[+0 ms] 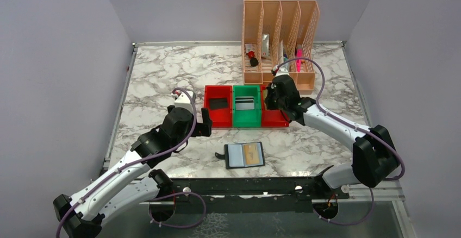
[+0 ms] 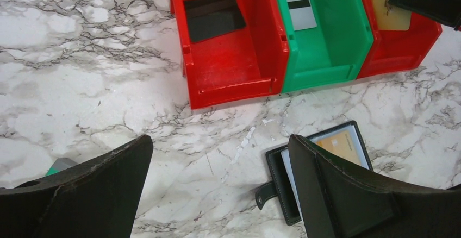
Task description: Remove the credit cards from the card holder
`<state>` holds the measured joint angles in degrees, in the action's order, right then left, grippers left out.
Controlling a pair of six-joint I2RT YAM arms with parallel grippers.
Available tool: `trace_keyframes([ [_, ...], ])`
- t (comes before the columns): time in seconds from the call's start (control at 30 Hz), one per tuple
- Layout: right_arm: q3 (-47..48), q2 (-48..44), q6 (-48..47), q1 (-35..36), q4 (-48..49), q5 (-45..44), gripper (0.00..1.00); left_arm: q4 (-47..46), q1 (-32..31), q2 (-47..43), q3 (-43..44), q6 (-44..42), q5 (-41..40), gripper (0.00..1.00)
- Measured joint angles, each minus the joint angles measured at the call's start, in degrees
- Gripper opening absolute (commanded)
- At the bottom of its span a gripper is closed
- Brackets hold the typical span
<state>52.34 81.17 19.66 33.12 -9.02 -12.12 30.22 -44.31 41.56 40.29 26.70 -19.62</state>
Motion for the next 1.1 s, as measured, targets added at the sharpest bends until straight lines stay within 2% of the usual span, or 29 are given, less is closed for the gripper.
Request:
trace_keyframes([
  [0.3, 0.02, 0.28, 1.31, -0.02, 1.03, 9.35, 0.01, 0.46, 0.00, 1.11, 0.00, -0.48, -0.35, 0.99],
  [0.43, -0.15, 0.07, -0.42, -0.02, 1.95, 10.23, 0.01, 0.96, 0.00, 1.68, 0.00, -0.81, -0.35, 0.99],
  [0.6, -4.33, -3.41, -10.05, 0.02, 5.90, 6.34, 0.01, 1.27, 0.00, 1.97, 0.00, -1.09, -0.33, 0.99],
  [0.8, -10.58, -6.23, -27.12, 0.02, 13.94, 5.31, 0.01, 1.29, 0.00, 2.10, 0.00, -1.27, -0.31, 0.99],
  [1.1, -12.41, -0.92, -45.90, 0.02, 16.72, 3.80, 0.01, 1.29, 0.00, 2.10, 0.00, -1.31, 0.24, 0.99],
])
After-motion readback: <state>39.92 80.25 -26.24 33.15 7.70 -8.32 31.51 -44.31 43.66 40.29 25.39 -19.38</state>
